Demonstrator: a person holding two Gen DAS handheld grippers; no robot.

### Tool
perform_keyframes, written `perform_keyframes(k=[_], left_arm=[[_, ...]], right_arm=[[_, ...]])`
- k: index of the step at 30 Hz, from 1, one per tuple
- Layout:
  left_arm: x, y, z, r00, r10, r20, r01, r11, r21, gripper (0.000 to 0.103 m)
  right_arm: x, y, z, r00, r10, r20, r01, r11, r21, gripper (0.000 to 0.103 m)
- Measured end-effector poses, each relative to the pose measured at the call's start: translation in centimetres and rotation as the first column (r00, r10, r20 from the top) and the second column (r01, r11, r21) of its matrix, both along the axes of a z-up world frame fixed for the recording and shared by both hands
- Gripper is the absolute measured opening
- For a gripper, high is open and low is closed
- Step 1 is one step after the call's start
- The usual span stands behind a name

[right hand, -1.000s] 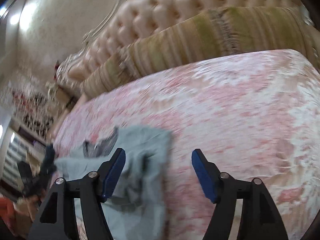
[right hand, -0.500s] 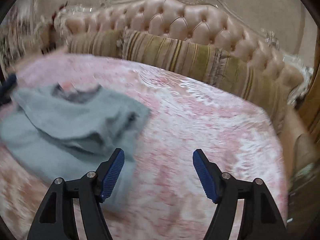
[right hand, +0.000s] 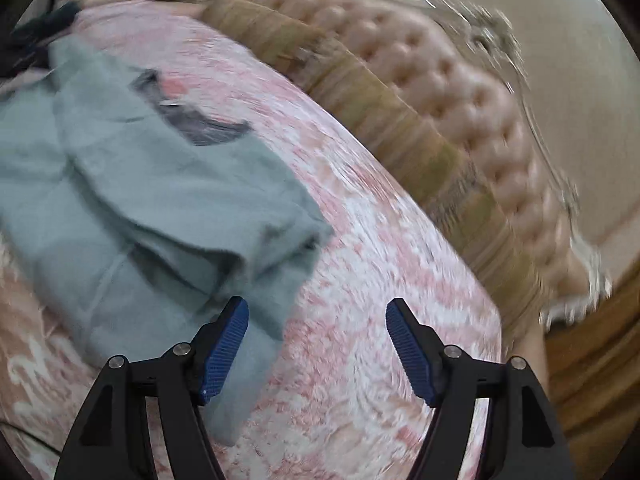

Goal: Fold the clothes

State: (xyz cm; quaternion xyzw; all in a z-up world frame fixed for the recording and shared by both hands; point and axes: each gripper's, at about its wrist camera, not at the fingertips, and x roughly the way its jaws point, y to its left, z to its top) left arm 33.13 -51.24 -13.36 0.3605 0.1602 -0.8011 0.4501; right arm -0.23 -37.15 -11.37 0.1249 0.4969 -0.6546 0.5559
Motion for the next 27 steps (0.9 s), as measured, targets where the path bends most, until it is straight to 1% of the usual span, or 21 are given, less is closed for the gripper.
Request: perform_keyframes(k=[2, 4, 5, 8, 11, 14, 15, 16, 17, 18, 19, 22, 27], left_arm=[[0.4, 0.1, 0.0, 1.000, 0.004, -0.016, -0.004, 1.000, 0.003, 0.037], [0.7, -0.1, 0.0, 0.999, 0.011, -0.047, -0.011, 1.000, 0.010, 0.040], [0.7, -0.2, 0.0, 0.998, 0.015, -0.054, -0.014, 1.000, 0.013, 0.040], [0.6, -0.2, -0.1, 0.998, 0.012, -0.067, -0.011, 1.000, 0.017, 0.040], [0.7, -0.1, 0.0, 0.997, 0.008, -0.071, -0.007, 1.000, 0.016, 0.040], [1.1, -0.2, 0.1, 0.996, 0.015, -0.089, -0.013, 1.000, 0.018, 0.040], [1.2, -0.2, 0.1, 0.995, 0.017, -0.095, -0.015, 1.000, 0.019, 0.040], [1.4, -0.3, 0.2, 0.995, 0.022, -0.101, -0.020, 1.000, 0.022, 0.040], [1.5, -0.4, 0.1, 0.994, 0.025, -0.106, -0.023, 0.999, 0.025, 0.040], [1.6, -0.4, 0.2, 0.993, 0.028, -0.112, -0.025, 0.999, 0.026, 0.040], [1.7, -0.5, 0.2, 0.993, 0.030, -0.118, -0.027, 0.999, 0.027, 0.040], [1.8, -0.5, 0.3, 0.990, 0.022, -0.139, -0.018, 0.999, 0.035, 0.040], [1.6, 0.0, 0.5, 0.993, -0.027, -0.114, 0.029, 0.999, 0.014, 0.040]], right_arm=[[0.4, 0.8, -0.2, 0.996, 0.087, -0.008, -0.087, 0.996, 0.013, 0.078], [0.9, 1.4, -0.3, 0.985, 0.168, 0.023, -0.169, 0.985, 0.022, 0.078], [1.1, 1.3, -0.2, 0.981, 0.187, 0.047, -0.188, 0.982, 0.015, 0.078], [1.2, 0.6, -0.1, 0.973, 0.206, 0.106, -0.206, 0.979, -0.014, 0.078], [1.5, -0.4, -0.9, 0.968, 0.225, 0.112, -0.226, 0.974, -0.010, 0.078], [1.1, -1.1, -1.0, 0.963, 0.225, 0.145, -0.221, 0.974, -0.044, 0.076], [0.7, -1.4, -0.9, 0.962, 0.219, 0.165, -0.213, 0.976, -0.052, 0.072], [0.3, -1.6, -0.9, 0.960, 0.211, 0.187, -0.203, 0.977, -0.058, 0.051], [-0.1, -1.9, -0.8, 0.958, 0.198, 0.210, -0.190, 0.980, -0.058, 0.025], [-0.4, -2.3, -0.7, 0.956, 0.181, 0.233, -0.173, 0.983, -0.054, 0.015], [-0.7, -2.4, -0.5, 0.952, 0.173, 0.252, -0.165, 0.985, -0.056, 0.011], [-1.2, -2.5, 0.2, 0.938, 0.174, 0.299, -0.159, 0.984, -0.074, 0.010], [-1.4, -3.1, 0.6, 0.928, 0.180, 0.328, -0.163, 0.984, -0.077, 0.010]])
